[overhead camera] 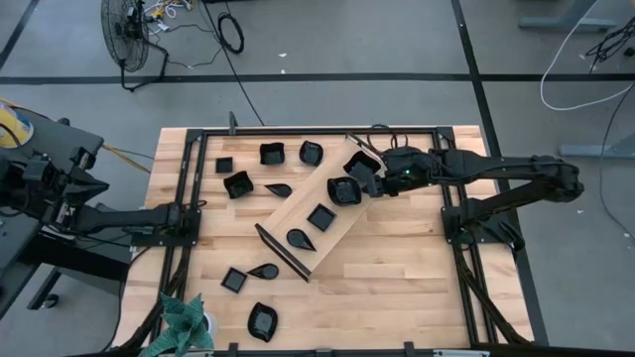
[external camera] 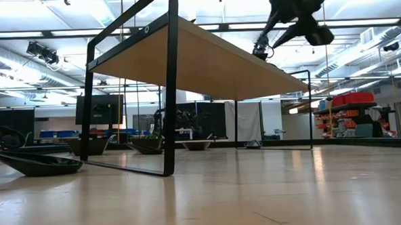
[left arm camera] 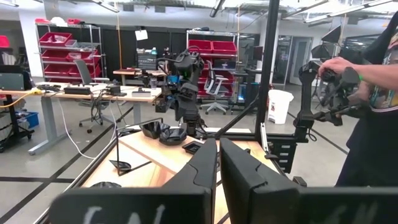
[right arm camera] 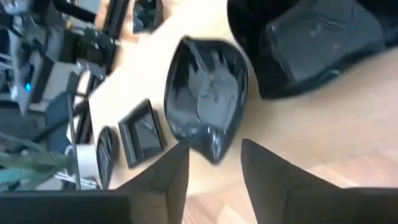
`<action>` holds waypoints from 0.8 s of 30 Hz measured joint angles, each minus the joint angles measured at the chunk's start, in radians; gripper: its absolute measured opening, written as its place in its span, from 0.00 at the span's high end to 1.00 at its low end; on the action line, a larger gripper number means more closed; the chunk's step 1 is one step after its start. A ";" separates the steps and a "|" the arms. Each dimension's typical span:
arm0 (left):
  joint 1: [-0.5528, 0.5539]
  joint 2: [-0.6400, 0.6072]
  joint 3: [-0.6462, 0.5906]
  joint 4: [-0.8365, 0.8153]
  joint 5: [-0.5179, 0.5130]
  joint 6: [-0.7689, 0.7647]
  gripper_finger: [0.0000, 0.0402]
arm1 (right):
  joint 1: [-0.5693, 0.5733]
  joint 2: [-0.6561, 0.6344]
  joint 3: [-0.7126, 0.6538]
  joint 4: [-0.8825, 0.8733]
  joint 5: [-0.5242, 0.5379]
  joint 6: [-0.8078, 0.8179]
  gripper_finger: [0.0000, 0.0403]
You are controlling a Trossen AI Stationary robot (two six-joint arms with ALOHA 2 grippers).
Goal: Pick & Place Mini shaped plates
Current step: Stack the black leaf shaped bowl on top of the black leaf shaped bowl on the shelf
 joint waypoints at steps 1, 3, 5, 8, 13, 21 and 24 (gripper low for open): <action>0.000 0.000 0.000 0.000 0.000 0.000 0.94 | 0.005 -0.001 0.000 -0.013 -0.001 -0.002 0.65; 0.000 0.000 0.000 0.000 0.000 0.000 0.94 | 0.009 0.001 0.001 -0.049 -0.001 -0.010 0.69; 0.000 0.000 0.000 0.000 0.000 0.000 0.94 | 0.011 0.004 -0.007 -0.054 -0.001 -0.014 0.75; 0.000 0.000 0.000 0.000 0.000 0.000 0.94 | 0.011 0.005 -0.027 -0.049 -0.002 -0.010 0.83; 0.000 0.000 0.000 0.000 0.000 0.000 0.94 | 0.011 0.010 -0.038 -0.036 -0.001 -0.019 0.96; 0.000 0.000 0.000 0.000 0.000 0.000 0.94 | 0.011 0.056 -0.039 -0.009 0.001 -0.037 0.99; 0.000 0.000 0.000 0.000 0.000 0.000 0.94 | 0.011 0.062 -0.039 0.019 0.002 -0.039 0.99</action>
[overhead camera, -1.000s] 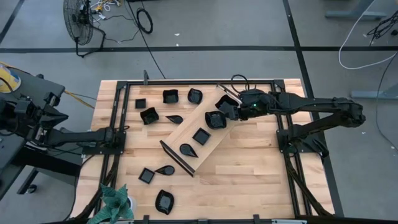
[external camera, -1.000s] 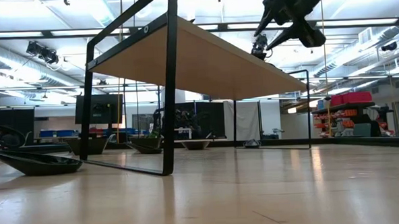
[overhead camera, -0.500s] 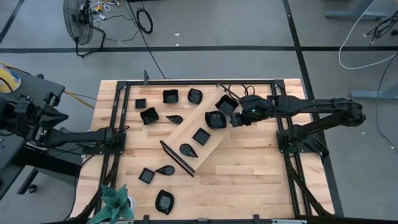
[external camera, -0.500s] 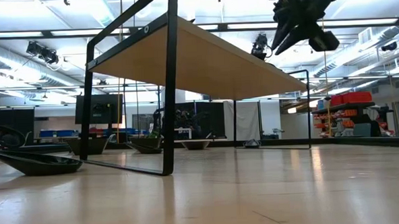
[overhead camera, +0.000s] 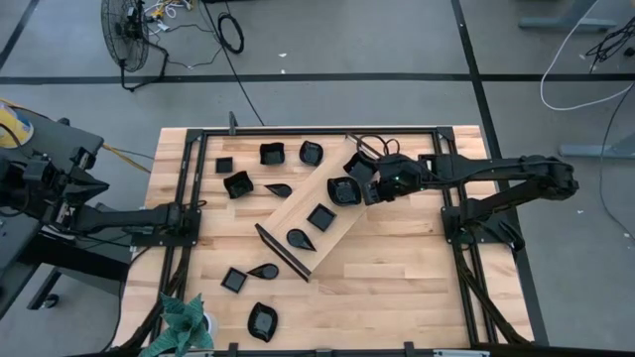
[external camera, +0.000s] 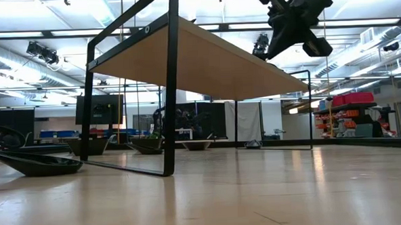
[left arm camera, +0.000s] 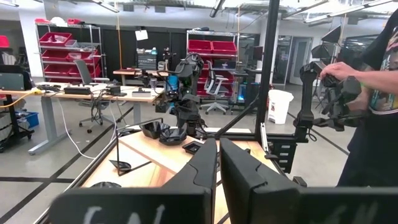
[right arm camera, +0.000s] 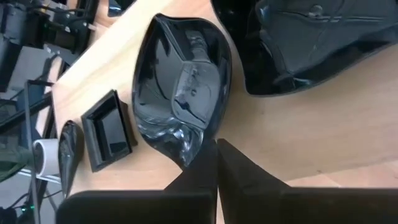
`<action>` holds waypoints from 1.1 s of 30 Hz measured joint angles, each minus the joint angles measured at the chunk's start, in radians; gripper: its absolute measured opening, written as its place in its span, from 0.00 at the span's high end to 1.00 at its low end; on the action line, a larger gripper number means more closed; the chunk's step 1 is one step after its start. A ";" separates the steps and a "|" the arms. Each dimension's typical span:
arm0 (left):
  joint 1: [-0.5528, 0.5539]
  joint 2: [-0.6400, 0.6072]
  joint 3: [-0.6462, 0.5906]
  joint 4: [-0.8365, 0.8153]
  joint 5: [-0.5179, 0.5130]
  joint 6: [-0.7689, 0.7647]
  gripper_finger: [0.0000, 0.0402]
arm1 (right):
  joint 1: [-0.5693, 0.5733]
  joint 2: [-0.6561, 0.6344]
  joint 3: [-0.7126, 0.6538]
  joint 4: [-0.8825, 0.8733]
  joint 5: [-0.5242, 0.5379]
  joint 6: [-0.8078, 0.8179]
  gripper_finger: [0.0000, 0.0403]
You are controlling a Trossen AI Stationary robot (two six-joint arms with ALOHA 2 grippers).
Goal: Pick & Place Mini shaped plates
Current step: Stack the black leaf shaped bowl on top of the black leaf shaped bowl on the shelf
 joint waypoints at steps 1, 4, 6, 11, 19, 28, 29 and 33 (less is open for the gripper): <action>0.000 0.000 0.000 0.000 0.000 0.000 0.94 | 0.000 0.002 0.000 0.008 0.000 0.003 0.99; 0.000 0.000 0.000 0.000 0.000 0.000 0.94 | 0.000 0.002 0.000 0.015 0.007 0.003 1.00; 0.000 0.000 0.000 0.000 0.000 0.000 0.94 | 0.000 0.002 0.000 0.014 0.007 0.003 1.00; 0.000 0.000 0.000 0.000 0.000 0.000 0.94 | 0.000 0.002 0.000 0.032 0.008 0.006 1.00; 0.000 0.000 0.000 0.000 0.000 0.000 0.94 | 0.000 0.008 0.000 0.049 0.012 0.018 1.00; 0.000 0.000 0.000 0.000 0.000 0.000 0.94 | 0.005 -0.014 0.000 0.041 0.027 0.003 1.00; 0.000 0.000 0.000 0.000 0.000 0.000 0.94 | 0.005 -0.014 0.000 0.041 0.027 -0.005 1.00; 0.000 0.000 0.000 0.000 0.000 0.000 0.94 | 0.005 -0.009 0.000 0.031 0.030 -0.016 1.00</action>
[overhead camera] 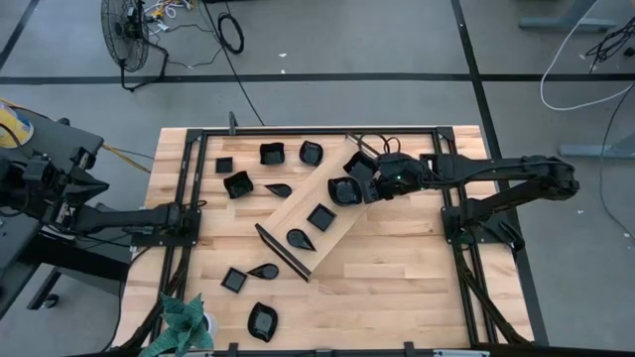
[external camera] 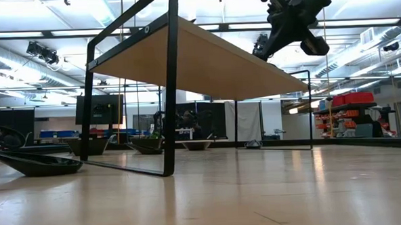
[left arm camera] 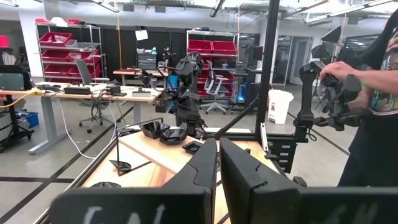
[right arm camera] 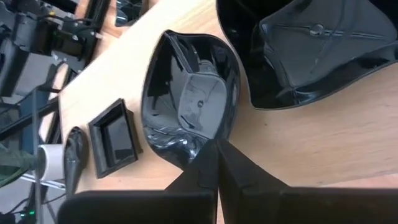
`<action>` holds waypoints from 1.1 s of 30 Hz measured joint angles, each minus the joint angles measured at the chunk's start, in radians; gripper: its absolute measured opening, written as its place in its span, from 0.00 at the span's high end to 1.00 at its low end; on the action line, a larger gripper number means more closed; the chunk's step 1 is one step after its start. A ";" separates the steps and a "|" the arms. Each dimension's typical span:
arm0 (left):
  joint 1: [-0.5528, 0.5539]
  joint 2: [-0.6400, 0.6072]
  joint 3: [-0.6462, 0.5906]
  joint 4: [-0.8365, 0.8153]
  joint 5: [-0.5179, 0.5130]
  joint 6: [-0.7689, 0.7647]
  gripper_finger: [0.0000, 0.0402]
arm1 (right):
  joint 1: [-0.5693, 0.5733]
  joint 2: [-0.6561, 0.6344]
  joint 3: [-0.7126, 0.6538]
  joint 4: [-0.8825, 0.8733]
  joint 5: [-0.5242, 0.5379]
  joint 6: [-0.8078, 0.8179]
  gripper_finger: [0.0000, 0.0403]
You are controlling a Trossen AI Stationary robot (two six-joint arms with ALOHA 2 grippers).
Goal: Pick & Place Mini shaped plates
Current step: Stack the black leaf shaped bowl on top of the black leaf shaped bowl on the shelf
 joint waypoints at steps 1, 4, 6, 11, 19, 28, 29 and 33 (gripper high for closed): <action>0.000 0.000 0.000 0.000 0.000 0.000 0.94 | 0.000 0.001 0.000 -0.006 0.000 -0.001 1.00; 0.000 0.000 0.000 0.000 0.000 0.000 0.94 | 0.000 0.011 0.000 -0.006 0.000 -0.007 1.00; 0.000 0.000 0.000 0.000 0.000 0.000 0.94 | -0.002 0.016 0.000 0.000 0.000 -0.020 1.00; 0.000 0.000 0.000 0.000 0.000 0.000 0.94 | -0.008 0.022 0.000 0.024 -0.004 -0.023 1.00; 0.000 0.000 0.000 0.000 0.000 0.000 0.94 | -0.004 0.008 0.000 0.025 -0.003 0.001 1.00; 0.000 0.000 0.000 0.000 0.000 0.000 0.94 | -0.003 -0.010 0.000 -0.057 0.023 -0.082 1.00; 0.000 0.000 0.000 0.000 0.000 0.000 0.94 | -0.003 -0.008 0.000 -0.059 0.023 -0.090 1.00; 0.000 0.000 0.000 0.000 0.000 0.000 0.94 | -0.004 0.006 0.000 -0.051 0.024 -0.117 1.00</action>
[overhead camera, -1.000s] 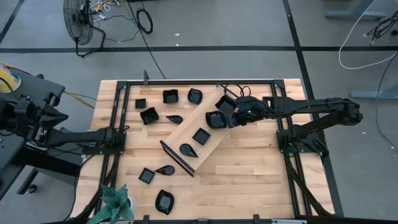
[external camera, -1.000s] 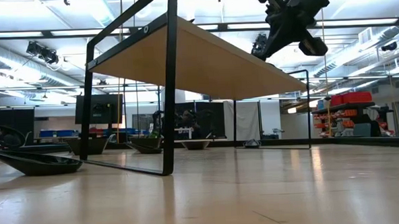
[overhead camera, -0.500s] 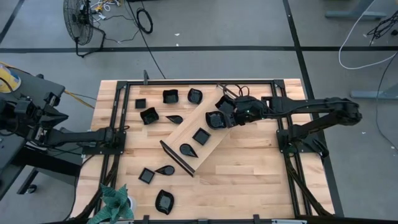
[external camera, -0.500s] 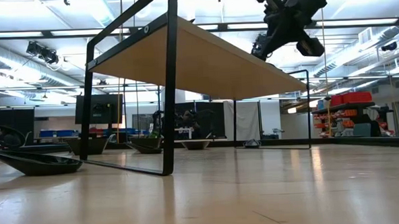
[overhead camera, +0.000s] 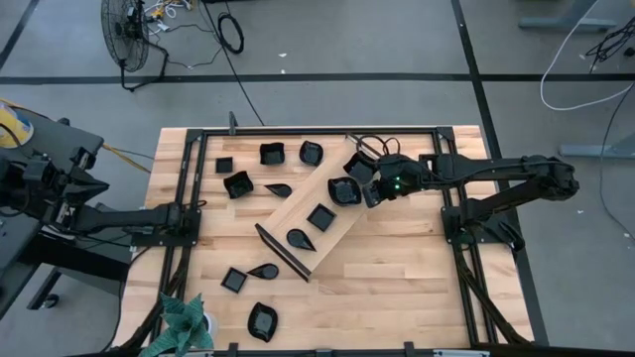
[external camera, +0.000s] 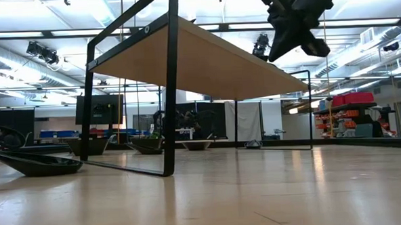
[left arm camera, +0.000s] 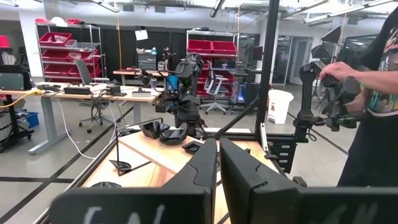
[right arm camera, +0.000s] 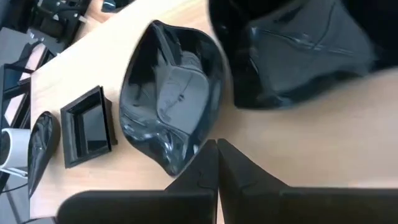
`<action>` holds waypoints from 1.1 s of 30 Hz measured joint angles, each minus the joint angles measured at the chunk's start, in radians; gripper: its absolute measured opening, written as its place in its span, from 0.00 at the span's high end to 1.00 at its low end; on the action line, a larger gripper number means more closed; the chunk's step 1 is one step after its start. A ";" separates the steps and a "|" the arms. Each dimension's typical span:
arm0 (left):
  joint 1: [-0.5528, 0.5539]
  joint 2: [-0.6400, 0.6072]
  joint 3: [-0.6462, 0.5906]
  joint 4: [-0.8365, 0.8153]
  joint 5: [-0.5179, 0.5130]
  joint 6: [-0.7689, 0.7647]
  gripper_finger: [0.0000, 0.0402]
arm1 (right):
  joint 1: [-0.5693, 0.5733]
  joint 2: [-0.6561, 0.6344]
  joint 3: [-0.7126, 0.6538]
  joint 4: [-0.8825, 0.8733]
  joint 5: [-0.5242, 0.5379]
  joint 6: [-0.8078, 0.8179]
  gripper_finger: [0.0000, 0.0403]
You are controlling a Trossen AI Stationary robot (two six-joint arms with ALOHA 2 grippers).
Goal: Pick & Place Mini shaped plates
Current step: Stack the black leaf shaped bowl on top of the black leaf shaped bowl on the shelf, then stack the black teardrop shaped plate on top of the black teardrop shaped plate on the shelf
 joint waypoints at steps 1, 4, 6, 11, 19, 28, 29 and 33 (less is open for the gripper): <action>0.000 0.000 0.000 0.000 0.000 0.000 0.94 | -0.001 0.005 0.000 0.009 0.000 -0.007 1.00; 0.000 0.000 0.000 0.000 0.000 0.000 0.94 | -0.002 0.021 0.000 0.015 -0.001 -0.010 1.00; 0.000 0.000 0.000 0.000 0.000 0.000 0.94 | -0.002 0.028 0.000 0.024 -0.001 -0.014 1.00; 0.000 0.000 0.001 0.000 0.000 0.000 0.94 | -0.002 0.039 0.000 0.058 -0.005 -0.015 1.00; 0.000 0.000 0.000 0.000 0.000 0.000 0.94 | -0.002 0.024 0.000 0.038 -0.012 -0.006 1.00; 0.000 0.000 0.000 0.000 0.000 0.000 0.94 | -0.011 -0.048 0.032 0.033 0.016 -0.117 1.00; 0.000 0.000 0.000 0.000 0.000 0.000 0.94 | -0.017 -0.052 0.045 0.033 0.022 -0.168 1.00; 0.000 0.000 0.000 0.000 0.000 0.000 0.94 | -0.049 -0.055 0.113 0.032 0.029 -0.352 1.00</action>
